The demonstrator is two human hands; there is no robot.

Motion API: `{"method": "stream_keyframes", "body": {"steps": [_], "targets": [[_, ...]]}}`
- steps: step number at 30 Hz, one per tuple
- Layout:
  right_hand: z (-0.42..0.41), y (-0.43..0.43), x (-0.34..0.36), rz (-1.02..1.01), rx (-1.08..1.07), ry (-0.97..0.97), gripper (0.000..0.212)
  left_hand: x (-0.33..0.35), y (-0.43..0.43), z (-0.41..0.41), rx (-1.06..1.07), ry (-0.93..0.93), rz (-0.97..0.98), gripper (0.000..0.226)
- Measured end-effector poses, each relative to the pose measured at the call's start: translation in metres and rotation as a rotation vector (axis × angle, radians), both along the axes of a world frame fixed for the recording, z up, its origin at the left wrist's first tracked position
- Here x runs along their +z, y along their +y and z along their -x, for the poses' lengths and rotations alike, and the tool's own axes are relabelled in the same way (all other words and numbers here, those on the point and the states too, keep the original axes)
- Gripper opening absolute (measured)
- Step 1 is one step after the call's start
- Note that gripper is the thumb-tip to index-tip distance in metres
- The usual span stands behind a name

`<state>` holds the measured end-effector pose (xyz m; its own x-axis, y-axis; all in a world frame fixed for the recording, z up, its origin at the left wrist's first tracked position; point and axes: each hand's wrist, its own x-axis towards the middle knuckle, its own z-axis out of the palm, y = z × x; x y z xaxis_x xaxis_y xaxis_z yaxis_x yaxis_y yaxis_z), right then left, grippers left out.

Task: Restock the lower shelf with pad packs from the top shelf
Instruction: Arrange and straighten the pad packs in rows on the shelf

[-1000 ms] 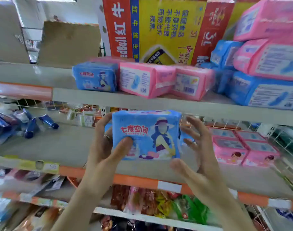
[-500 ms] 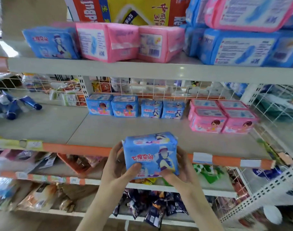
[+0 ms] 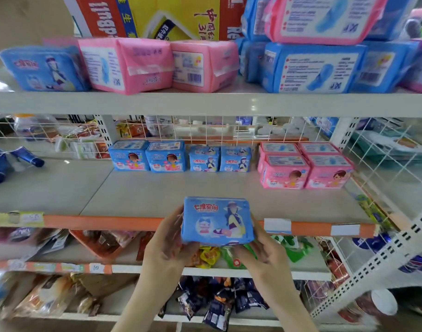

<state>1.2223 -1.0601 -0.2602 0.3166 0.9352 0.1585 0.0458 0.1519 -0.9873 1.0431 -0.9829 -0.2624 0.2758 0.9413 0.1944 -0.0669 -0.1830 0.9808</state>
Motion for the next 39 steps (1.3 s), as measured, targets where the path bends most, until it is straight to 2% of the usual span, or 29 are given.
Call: {"method": "stream_keyframes", "body": {"steps": [6,10,14,19,23,31,36,39], "targets": [[-0.011,-0.009,-0.012,-0.018,-0.003,-0.015,0.061,-0.010,-0.010,-0.008,0.042,0.075,0.032,0.064],[-0.015,-0.010,-0.023,0.027,-0.042,-0.051,0.076,-0.020,-0.014,-0.013,0.042,0.130,0.063,0.066],[-0.019,-0.004,-0.028,0.051,-0.060,-0.074,0.079,-0.021,-0.004,-0.020,0.027,0.171,0.063,0.066],[-0.022,0.017,-0.036,0.075,-0.119,-0.112,0.056,-0.025,0.025,-0.027,-0.031,0.198,0.073,0.069],[-0.023,0.044,-0.037,0.091,-0.105,-0.202,0.052,-0.031,0.056,-0.023,-0.067,0.158,0.113,0.070],[-0.017,0.116,-0.036,0.156,-0.145,-0.327,0.051,-0.040,0.134,-0.011,-0.124,0.189,0.123,0.074],[-0.015,0.150,-0.039,0.161,-0.181,-0.381,0.062,-0.049,0.176,-0.008,-0.186,0.202,0.105,0.070],[-0.020,0.165,-0.038,0.160,-0.188,-0.335,0.059,-0.053,0.191,-0.014,-0.197,0.220,0.101,0.070]]}}
